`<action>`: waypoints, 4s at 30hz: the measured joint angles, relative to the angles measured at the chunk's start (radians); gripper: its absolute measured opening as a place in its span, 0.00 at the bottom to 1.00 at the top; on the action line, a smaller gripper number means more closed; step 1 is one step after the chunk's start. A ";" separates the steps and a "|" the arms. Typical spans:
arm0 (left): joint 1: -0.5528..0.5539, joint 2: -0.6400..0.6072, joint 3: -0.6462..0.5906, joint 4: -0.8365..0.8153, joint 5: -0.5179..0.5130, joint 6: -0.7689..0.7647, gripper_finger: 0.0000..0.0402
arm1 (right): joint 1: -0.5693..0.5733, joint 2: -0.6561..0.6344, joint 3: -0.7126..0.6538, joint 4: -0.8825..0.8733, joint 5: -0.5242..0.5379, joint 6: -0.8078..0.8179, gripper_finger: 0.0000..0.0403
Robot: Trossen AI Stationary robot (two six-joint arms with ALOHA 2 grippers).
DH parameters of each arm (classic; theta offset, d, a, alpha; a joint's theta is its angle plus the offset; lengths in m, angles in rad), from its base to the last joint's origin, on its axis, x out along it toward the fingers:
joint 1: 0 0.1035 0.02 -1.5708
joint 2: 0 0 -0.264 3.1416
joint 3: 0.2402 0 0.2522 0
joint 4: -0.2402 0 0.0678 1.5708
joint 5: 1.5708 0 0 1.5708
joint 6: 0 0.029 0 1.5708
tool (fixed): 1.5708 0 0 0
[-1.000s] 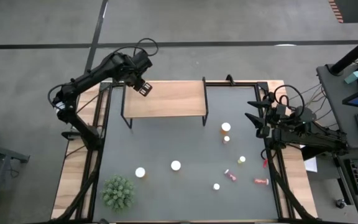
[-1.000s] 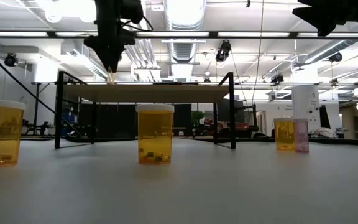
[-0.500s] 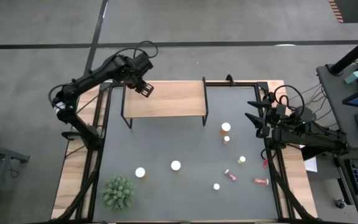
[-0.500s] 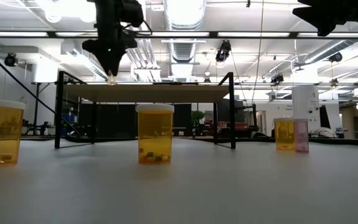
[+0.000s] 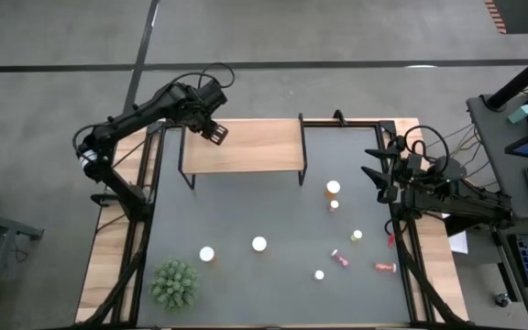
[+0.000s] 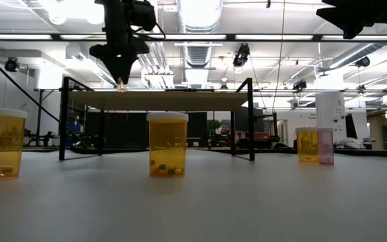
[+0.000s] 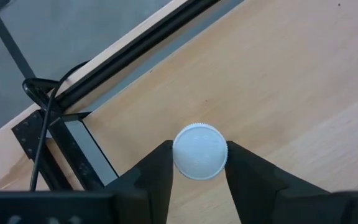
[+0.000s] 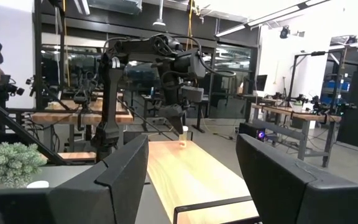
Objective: Pick and place medicine bottles onto shelf by color
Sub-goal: Put the top yellow pill bottle on the shelf, then put the bottom right orange pill bottle on the shelf
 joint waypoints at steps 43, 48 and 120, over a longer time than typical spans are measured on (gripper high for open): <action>-0.957 -0.361 -0.326 1.001 -0.147 0.396 0.40 | 0.380 0.732 0.434 0.024 -0.047 0.003 0.52; -1.055 -0.378 -0.501 1.296 -0.146 0.541 0.40 | 0.464 0.861 0.487 0.047 0.055 0.060 0.52; -1.087 -0.806 -1.019 1.705 -0.118 0.612 0.40 | 0.502 1.846 1.161 -0.393 0.149 0.291 0.52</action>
